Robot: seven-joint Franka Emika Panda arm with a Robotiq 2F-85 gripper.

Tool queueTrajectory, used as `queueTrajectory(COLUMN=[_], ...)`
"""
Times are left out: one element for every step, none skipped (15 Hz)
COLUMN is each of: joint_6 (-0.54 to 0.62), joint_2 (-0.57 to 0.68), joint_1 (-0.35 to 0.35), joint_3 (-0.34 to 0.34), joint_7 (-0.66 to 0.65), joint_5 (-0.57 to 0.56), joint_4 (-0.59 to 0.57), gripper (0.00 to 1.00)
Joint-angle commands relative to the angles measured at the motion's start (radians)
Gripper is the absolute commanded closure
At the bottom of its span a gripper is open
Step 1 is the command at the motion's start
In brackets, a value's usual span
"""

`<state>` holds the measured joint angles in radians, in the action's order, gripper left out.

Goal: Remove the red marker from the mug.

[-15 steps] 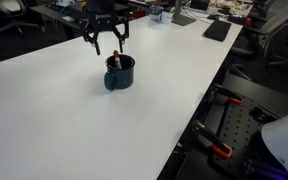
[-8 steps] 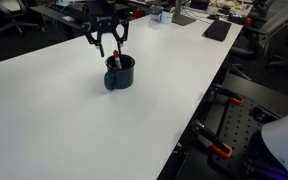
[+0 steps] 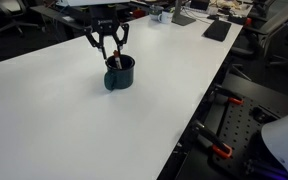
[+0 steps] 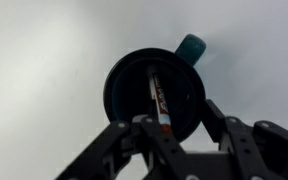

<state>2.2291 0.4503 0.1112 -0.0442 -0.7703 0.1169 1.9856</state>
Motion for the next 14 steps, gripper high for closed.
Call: queueTrajectory(joint_6=[-0.001, -0.002, -0.003, -0.003, -0.003, -0.003, -0.003, -0.003, -0.003, -0.003, -0.003, -0.002, -0.003, -0.003], joint_2=[0.02, 0.025, 0.03, 0.035, 0.038, 0.04, 0.042, 0.043, 0.044, 0.045, 0.047, 0.049, 0.05, 0.051], joint_1=[0.002, 0.002, 0.001, 0.001, 0.001, 0.001, 0.001, 0.001, 0.001, 0.002, 0.002, 0.003, 0.002, 0.003], joint_3=[-0.009, -0.011, -0.013, -0.014, -0.015, -0.017, -0.018, -0.02, -0.02, -0.021, -0.023, -0.024, -0.025, -0.026], joint_7=[-0.002, -0.003, -0.003, -0.002, -0.003, -0.003, -0.004, -0.005, -0.006, -0.007, -0.007, -0.009, -0.01, -0.01], joint_5=[-0.014, -0.015, -0.017, -0.018, -0.02, -0.023, -0.026, -0.031, -0.034, -0.038, -0.041, -0.044, -0.046, -0.048], joint_4=[-0.025, -0.028, -0.031, -0.035, -0.037, -0.039, -0.04, -0.041, -0.041, -0.043, -0.044, -0.045, -0.047, -0.046], gripper=[0.53, 0.68, 0.63, 0.66, 0.67, 0.58, 0.57, 0.54, 0.62, 0.64, 0.64, 0.63, 0.64, 0.62])
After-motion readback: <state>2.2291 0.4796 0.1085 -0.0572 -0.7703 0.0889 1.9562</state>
